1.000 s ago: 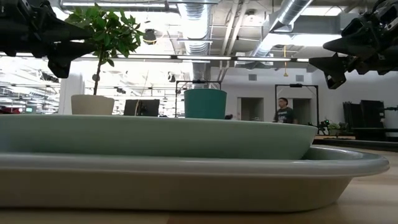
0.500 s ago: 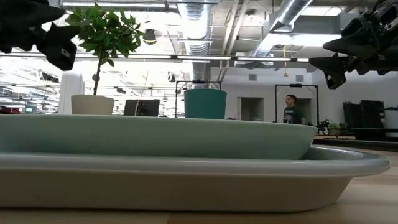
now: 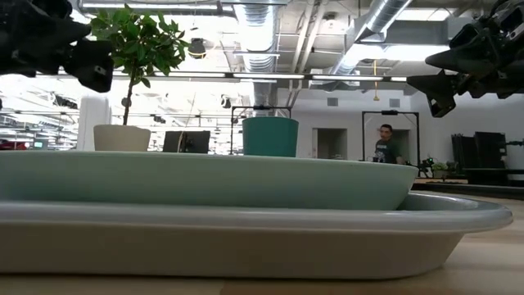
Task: Pick and place plate/cup/fork/spoon on tray
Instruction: Return to Home position
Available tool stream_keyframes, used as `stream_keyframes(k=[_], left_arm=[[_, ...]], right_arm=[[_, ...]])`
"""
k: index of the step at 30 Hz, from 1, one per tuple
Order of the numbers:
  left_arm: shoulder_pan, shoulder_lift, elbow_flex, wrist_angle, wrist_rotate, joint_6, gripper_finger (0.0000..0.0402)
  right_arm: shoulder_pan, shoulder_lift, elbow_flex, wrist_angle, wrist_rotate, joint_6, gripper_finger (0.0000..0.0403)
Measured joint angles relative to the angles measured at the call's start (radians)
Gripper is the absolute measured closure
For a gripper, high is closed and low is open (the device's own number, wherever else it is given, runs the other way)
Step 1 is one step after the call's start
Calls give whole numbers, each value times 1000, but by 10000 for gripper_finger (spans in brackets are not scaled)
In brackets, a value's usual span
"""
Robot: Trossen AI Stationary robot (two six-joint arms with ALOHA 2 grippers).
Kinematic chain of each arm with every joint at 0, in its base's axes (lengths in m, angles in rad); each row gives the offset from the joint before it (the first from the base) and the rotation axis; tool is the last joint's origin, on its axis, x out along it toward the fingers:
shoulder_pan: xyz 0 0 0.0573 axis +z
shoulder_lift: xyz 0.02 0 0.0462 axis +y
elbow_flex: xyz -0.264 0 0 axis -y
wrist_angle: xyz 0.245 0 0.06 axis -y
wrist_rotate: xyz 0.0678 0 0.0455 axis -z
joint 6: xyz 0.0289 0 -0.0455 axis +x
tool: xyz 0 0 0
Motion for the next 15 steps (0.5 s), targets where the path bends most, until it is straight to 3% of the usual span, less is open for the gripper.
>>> stream_keyframes(k=[2, 7, 15], left_arm=[[52, 3, 0, 8, 46, 10, 258], [114, 4, 0, 8, 44, 13, 258], [118, 4, 0, -10, -69, -51, 258]], right_arm=[[0, 0, 0, 0, 0, 0, 165], [0, 0, 0, 0, 0, 0, 165], [0, 0, 0, 0, 0, 0, 165]])
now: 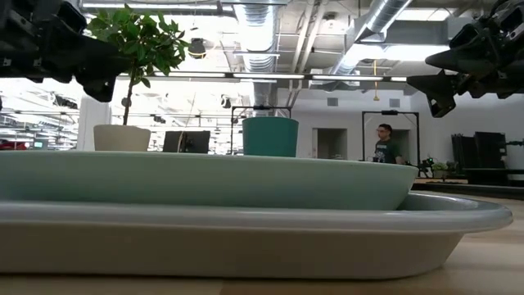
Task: Pick and place plate/cup/fork/spoon on tray
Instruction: Return to Home position
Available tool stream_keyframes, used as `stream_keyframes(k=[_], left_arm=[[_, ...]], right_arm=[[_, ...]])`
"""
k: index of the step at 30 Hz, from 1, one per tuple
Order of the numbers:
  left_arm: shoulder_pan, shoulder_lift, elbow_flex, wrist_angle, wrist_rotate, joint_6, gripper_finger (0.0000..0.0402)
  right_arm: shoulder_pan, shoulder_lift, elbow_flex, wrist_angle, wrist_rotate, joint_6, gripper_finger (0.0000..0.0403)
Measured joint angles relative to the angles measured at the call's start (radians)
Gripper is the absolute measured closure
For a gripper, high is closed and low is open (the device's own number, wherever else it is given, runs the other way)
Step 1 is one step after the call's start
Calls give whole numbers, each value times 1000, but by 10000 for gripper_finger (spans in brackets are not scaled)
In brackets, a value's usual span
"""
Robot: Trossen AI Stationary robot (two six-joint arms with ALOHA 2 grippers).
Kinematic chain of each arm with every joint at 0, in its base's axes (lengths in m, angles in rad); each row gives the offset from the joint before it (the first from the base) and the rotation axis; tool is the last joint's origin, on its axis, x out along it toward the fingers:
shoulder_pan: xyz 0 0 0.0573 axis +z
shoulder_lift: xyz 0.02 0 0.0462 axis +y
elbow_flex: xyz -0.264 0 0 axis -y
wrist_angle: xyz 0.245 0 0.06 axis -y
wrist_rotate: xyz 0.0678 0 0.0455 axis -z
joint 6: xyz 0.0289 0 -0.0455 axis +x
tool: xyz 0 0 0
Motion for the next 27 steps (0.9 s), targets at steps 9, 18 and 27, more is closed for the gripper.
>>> stream_keyframes(k=[9, 18, 27], left_arm=[[0, 0, 0, -4, -62, -13, 258], [0, 0, 0, -3, -62, -13, 258], [0, 0, 0, -3, -63, -13, 258]], right_arm=[[0, 0, 0, 0, 0, 0, 165], [0, 0, 0, 0, 0, 0, 165], [0, 0, 0, 0, 0, 0, 165]])
